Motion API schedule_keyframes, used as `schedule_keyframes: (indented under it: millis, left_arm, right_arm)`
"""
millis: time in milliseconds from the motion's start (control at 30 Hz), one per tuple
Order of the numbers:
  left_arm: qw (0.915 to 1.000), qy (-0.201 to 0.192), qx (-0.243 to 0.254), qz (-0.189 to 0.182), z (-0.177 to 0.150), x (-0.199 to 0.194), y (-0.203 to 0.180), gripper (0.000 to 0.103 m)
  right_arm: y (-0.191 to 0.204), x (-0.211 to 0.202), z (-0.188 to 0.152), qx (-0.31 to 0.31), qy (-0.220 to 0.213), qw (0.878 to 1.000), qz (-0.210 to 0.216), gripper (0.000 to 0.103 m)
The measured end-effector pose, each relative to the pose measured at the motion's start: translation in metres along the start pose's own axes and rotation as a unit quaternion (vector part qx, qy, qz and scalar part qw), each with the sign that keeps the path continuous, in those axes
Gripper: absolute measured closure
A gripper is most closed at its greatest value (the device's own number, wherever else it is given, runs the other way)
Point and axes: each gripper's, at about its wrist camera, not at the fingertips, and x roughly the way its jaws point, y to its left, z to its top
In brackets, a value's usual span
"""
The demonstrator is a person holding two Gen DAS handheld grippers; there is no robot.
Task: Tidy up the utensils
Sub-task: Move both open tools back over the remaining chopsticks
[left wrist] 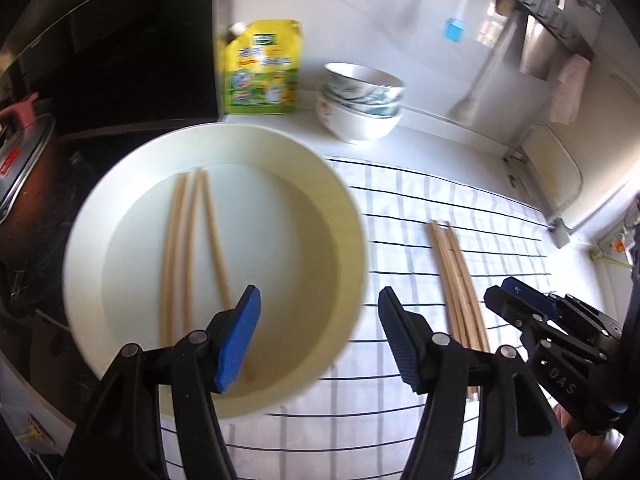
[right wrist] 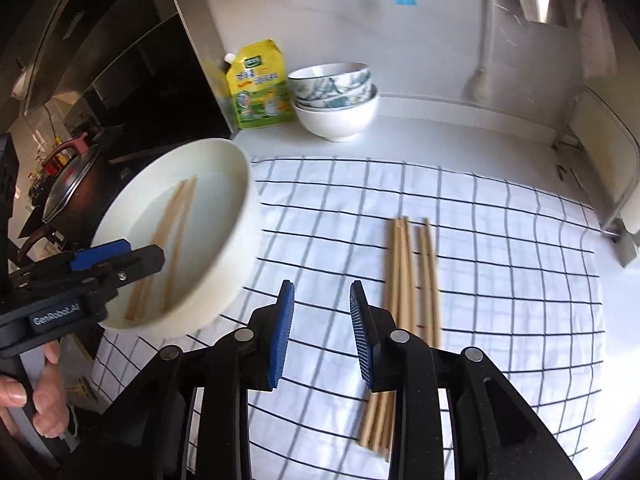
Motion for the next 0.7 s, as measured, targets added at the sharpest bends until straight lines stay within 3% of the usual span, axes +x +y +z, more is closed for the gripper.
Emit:
schedule_keyframes:
  millis: [200,333,700]
  left_arm:
    - [0.9992,0.015,0.025,-0.026,-0.008,0.014,-0.049,0.042]
    - [0.9988,0.022,0.035,-0.026,-0.018,0.021,-0.071,0.035]
    - [0.9984,0.045,0.032,-0.009,-0.036,0.053,-0.098,0.028]
  right_arm:
    - [-0.059,-0.006,-0.026,0.036,0.014,0.999,-0.035,0.069]
    - [-0.085,-0.006,-0.042,0.043,0.023,0.998,-0.045,0.067]
    - [-0.114,0.024,-0.064,0.04,0.056,0.997,-0.033,0.056]
